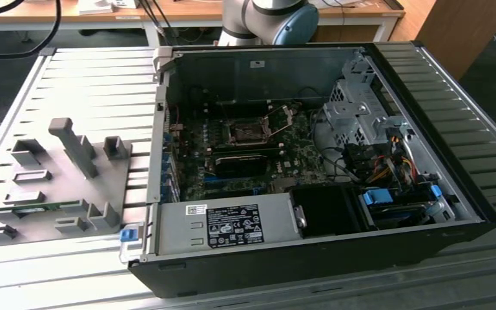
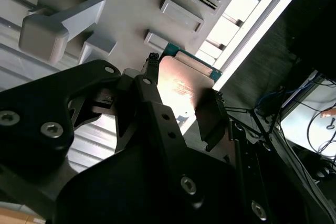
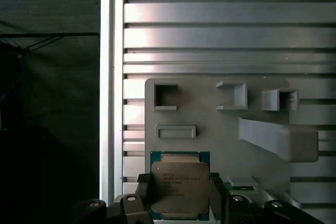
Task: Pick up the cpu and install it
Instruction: 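Pick up the cpu and move it towards the insertion slot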
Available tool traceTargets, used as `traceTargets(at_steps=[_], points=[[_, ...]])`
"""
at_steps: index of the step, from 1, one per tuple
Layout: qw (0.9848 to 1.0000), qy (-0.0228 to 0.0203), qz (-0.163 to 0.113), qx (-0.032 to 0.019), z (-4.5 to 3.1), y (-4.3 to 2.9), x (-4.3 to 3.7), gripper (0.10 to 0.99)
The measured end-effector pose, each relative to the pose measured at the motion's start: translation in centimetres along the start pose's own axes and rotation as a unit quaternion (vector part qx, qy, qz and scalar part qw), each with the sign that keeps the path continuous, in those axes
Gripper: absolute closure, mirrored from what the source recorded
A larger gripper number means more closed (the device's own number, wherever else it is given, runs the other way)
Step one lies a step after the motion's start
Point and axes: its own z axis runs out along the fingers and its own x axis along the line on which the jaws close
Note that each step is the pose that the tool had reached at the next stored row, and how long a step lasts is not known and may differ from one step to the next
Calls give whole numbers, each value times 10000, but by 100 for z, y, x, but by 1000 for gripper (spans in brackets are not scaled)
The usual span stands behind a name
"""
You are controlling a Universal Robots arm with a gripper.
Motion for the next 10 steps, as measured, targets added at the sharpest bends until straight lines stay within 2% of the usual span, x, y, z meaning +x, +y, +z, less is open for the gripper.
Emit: traceTargets(at_steps=[10], points=[[10000,0,0,0,-101,4,1,553]])
